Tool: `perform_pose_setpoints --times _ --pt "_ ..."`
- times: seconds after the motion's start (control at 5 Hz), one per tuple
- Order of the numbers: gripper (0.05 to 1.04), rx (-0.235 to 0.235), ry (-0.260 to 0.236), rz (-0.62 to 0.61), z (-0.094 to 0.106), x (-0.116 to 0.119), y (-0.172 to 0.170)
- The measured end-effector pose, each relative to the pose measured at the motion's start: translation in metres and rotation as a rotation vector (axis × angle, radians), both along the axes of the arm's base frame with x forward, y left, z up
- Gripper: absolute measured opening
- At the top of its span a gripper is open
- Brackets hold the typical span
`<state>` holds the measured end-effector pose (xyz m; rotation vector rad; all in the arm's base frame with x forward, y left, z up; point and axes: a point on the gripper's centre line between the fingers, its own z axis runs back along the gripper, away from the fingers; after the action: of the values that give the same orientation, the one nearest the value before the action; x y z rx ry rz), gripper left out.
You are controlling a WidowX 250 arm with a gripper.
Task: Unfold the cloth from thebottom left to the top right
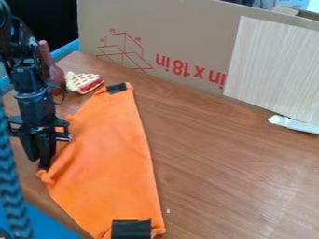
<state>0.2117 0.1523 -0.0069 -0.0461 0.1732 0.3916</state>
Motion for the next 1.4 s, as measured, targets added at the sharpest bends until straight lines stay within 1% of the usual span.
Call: perform_pose_setpoints --times 0.2,0.4,0.6,0.8,1.0,1.2,1.4 --pt "0.081 -0.015 0.014 -0.013 0.002 -0.003 0.000" --pt "0.051 -0.048 0.013 -0.001 0.012 -0.002 0.002" --pt "0.050 -0.091 -0.044 0.015 0.049 0.008 0.004" --pt "0.050 -0.176 -0.054 0.048 0.081 0.024 -0.003" --pt "0.050 -0.202 -0.041 0.018 0.094 0.043 -0.026" --pt "0.050 -0.201 -0.020 -0.003 0.095 0.054 -0.051" --pt "0.050 -0.204 -0.039 -0.008 0.106 0.070 -0.067"
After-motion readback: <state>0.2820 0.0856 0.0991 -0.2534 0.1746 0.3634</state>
